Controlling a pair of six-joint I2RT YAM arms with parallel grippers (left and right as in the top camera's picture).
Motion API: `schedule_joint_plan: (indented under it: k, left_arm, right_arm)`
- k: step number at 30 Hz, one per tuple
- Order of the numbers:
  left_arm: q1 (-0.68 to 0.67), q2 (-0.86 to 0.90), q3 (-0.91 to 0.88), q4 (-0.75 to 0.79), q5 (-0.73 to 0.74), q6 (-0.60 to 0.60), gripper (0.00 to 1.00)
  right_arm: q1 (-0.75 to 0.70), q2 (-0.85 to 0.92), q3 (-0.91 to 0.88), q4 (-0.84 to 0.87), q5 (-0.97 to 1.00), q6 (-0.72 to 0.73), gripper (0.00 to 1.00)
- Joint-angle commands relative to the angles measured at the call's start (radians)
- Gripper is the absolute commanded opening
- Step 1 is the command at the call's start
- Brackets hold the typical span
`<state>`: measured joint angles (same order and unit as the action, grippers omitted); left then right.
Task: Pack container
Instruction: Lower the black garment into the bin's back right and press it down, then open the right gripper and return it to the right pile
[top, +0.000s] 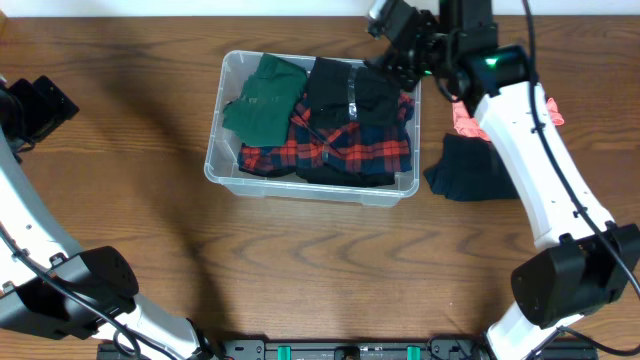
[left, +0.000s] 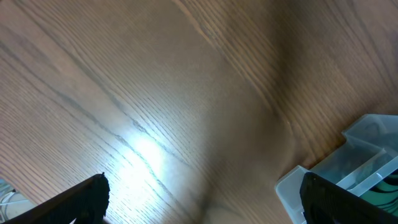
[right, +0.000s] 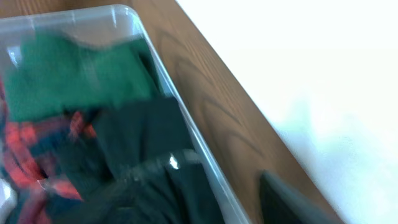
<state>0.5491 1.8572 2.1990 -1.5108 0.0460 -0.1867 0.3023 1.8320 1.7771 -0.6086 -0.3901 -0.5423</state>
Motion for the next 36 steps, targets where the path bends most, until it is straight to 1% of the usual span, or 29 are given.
schedule_joint_plan:
  k: [1, 3, 5, 8, 11, 18, 28, 36]
  left_arm:
    - [0.002, 0.004, -0.003, -0.003, -0.001, -0.010, 0.98]
    - [0.002, 0.004, -0.003, -0.003, -0.001, -0.010, 0.98]
    - [0.002, 0.004, -0.003, -0.003, -0.001, -0.010, 0.98]
    - [0.002, 0.004, -0.003, -0.003, -0.001, -0.010, 0.98]
    - [0.002, 0.004, -0.003, -0.003, -0.001, -0.010, 0.98]
    - [0.002, 0.004, -0.003, -0.003, -0.001, -0.010, 0.98]
    - [0.002, 0.004, -0.003, -0.003, -0.001, -0.010, 0.98]
    - [0.002, 0.004, -0.003, -0.003, -0.001, -0.010, 0.98]
  right_arm:
    - [0.038, 0.022, 0.014, 0.031, -0.004, 0.309, 0.47]
    - [0.058, 0.042, 0.014, 0.039, 0.052, 0.452, 0.47]
    - [0.079, 0.069, 0.014, 0.032, 0.150, 0.541, 0.47]
    - [0.100, 0.114, 0.014, 0.025, 0.200, 0.608, 0.49]
    - [0.118, 0.159, 0.014, 0.016, 0.201, 0.654, 0.47]
    - [0.134, 0.242, 0.014, -0.009, 0.208, 0.666, 0.45]
    - [0.134, 0.363, 0.014, -0.030, 0.207, 0.669, 0.47]
    - [0.131, 0.378, 0.014, -0.015, 0.207, 0.669, 0.49]
